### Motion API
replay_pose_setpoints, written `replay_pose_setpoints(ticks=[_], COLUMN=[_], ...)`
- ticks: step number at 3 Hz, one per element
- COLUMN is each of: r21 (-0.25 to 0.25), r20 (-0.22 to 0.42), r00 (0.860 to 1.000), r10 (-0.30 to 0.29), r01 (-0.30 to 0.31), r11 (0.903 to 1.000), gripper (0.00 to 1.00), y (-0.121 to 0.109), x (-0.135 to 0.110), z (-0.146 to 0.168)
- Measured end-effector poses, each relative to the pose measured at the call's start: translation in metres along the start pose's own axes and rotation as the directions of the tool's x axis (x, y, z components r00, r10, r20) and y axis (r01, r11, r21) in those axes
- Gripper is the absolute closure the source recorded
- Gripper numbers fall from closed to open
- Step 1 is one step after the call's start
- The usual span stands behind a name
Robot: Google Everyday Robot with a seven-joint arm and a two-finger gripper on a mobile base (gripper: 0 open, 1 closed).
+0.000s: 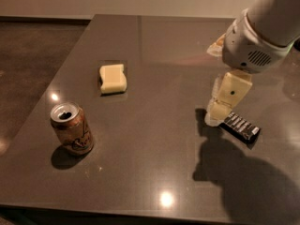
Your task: Knock orange can over
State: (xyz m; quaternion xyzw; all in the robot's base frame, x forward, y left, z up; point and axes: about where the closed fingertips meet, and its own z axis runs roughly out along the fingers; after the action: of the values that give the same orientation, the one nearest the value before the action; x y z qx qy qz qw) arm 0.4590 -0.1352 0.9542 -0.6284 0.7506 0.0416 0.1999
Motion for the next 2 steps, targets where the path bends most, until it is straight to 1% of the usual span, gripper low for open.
replay_pose_setpoints(ticks=[1, 2], r21=[-0.06, -0.101], r20=[0.132, 0.209], r00=[0.989, 0.974], r10=[-0.061, -0.087], r01=[0.07, 0.11], r11=[0.9957, 0.9888], gripper=[0.0, 0.0], y=[0.029, 0.051], x=[-0.054, -0.088], z=[0.025, 0.038])
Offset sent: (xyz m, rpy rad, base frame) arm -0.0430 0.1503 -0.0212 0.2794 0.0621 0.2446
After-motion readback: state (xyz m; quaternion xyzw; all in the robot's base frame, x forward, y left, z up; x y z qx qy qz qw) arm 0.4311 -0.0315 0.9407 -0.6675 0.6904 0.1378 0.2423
